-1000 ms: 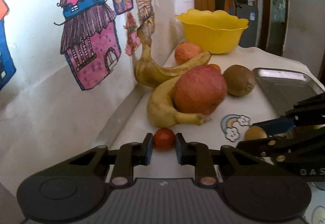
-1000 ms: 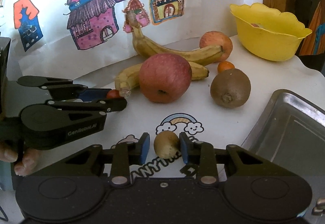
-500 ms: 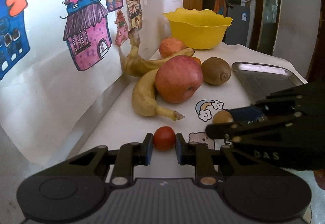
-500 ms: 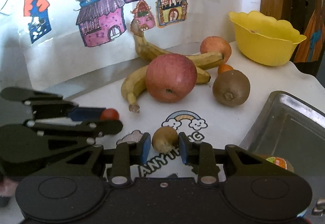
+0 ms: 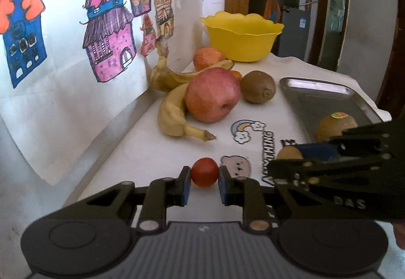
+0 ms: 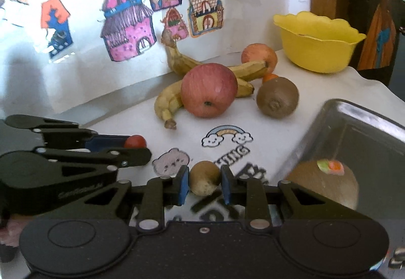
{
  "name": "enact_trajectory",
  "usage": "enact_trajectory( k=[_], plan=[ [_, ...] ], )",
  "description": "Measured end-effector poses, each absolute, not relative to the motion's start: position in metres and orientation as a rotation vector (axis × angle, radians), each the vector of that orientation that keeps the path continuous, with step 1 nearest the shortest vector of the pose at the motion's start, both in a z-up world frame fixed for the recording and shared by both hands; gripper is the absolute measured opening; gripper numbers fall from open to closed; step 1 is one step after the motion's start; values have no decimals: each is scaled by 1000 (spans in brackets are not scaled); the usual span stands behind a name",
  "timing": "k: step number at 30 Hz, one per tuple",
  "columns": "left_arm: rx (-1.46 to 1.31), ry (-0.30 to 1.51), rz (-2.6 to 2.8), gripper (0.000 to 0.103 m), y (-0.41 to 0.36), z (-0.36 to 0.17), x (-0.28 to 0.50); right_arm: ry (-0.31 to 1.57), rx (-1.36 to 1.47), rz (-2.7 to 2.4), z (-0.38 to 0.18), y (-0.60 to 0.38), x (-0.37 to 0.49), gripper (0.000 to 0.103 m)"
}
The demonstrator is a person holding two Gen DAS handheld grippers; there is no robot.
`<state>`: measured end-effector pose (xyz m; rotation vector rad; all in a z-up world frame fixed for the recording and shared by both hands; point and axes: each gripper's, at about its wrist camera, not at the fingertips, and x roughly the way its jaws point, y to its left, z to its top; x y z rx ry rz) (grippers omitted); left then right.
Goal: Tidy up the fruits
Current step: 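Lower the tomato onto the tray with the left tool while the right tool sets the small fruit beside it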
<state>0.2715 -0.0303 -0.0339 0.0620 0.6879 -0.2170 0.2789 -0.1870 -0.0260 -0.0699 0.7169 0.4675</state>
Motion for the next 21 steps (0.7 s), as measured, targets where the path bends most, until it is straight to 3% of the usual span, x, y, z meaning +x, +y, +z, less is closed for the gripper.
enact_trajectory(
  k=[21],
  plan=[
    [59,606,-410,25,-122,1,227,543,53,177,15,-297,159,29]
  ],
)
